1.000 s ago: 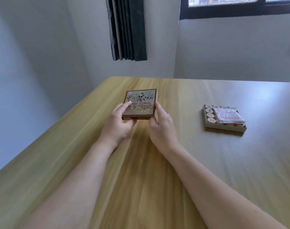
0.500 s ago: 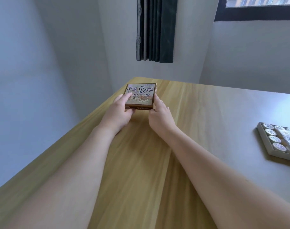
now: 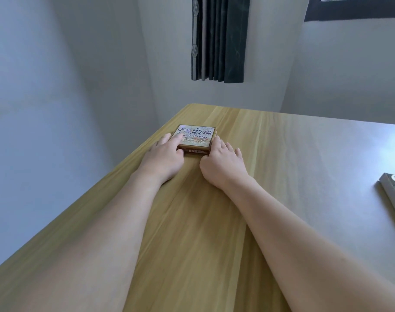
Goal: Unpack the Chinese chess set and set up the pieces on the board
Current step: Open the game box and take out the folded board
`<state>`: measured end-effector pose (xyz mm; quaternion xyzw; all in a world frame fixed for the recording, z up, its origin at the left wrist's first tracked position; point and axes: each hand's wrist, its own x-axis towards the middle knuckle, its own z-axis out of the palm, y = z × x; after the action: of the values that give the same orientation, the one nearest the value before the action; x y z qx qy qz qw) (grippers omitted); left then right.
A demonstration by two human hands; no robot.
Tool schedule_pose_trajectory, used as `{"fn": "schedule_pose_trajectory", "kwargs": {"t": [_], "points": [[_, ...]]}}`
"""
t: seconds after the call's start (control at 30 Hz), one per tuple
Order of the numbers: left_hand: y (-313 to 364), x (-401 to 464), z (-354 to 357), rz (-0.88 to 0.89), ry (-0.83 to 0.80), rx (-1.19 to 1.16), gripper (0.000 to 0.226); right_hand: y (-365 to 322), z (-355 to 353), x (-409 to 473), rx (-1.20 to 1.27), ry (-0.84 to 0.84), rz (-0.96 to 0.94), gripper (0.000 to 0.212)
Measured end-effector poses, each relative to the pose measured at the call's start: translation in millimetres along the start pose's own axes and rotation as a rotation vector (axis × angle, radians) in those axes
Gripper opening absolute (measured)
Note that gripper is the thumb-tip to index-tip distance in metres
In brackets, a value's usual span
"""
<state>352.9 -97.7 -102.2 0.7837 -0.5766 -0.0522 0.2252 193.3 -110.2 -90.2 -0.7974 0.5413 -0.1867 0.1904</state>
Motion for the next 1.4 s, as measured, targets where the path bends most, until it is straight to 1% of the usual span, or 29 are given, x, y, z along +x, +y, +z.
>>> {"fn": "schedule_pose_trajectory", "kwargs": {"t": [0.07, 0.13, 0.17, 0.27, 0.37, 0.5, 0.6, 0.7, 0.73, 0.83, 0.93, 1.03, 1.17, 1.23, 1.33, 1.4], "points": [[2, -3, -2, 0.027, 0.051, -0.096, 0.057, 1, -2, -5, 0.048, 0.04, -0.003, 0.07], [4, -9, -6, 0.061, 0.133, -0.216, 0.054, 4, -6, -14, 0.092, 0.065, -0.012, 0.068], [6, -14, -9, 0.075, 0.172, -0.236, 0.052, 7, -11, -20, 0.104, 0.072, -0.014, 0.068], [13, -30, -14, 0.112, 0.232, -0.187, 0.051, 20, -20, -38, 0.114, 0.095, -0.041, 0.068], [42, -55, -11, 0.162, 0.249, -0.212, 0.051, 43, -35, -65, 0.096, 0.162, -0.072, 0.068], [101, -94, 6, 0.238, 0.185, -0.261, 0.051, 78, -68, -100, 0.066, 0.291, -0.048, 0.067], [143, -117, 19, 0.254, 0.12, -0.296, 0.051, 102, -99, -127, 0.039, 0.376, -0.041, 0.063], [191, -139, 29, 0.28, 0.041, -0.335, 0.057, 132, -135, -157, 0.032, 0.505, -0.058, 0.058], [202, -143, 31, 0.282, 0.026, -0.351, 0.054, 140, -143, -164, 0.04, 0.543, -0.051, 0.056], [244, -153, 39, 0.301, 0.005, -0.415, 0.042, 172, -167, -185, 0.067, 0.631, 0.047, 0.052], [289, -160, 48, 0.315, -0.06, -0.445, 0.039, 209, -183, -203, 0.104, 0.713, 0.165, 0.05], [324, -160, 57, 0.305, -0.141, -0.401, 0.038, 238, -184, -215, 0.13, 0.72, 0.252, 0.047], [352, -158, 72, 0.351, -0.193, -0.148, 0.041, 259, -184, -216, 0.226, 0.679, 0.384, 0.045], [357, -154, 76, 0.363, -0.223, -0.064, 0.041, 263, -183, -213, 0.26, 0.642, 0.439, 0.044], [362, -144, 79, 0.373, -0.242, -0.011, 0.042, 269, -183, -208, 0.274, 0.618, 0.471, 0.043], [363, -139, 83, 0.391, -0.248, -0.015, 0.042, 271, -184, -206, 0.279, 0.621, 0.477, 0.042]]}}
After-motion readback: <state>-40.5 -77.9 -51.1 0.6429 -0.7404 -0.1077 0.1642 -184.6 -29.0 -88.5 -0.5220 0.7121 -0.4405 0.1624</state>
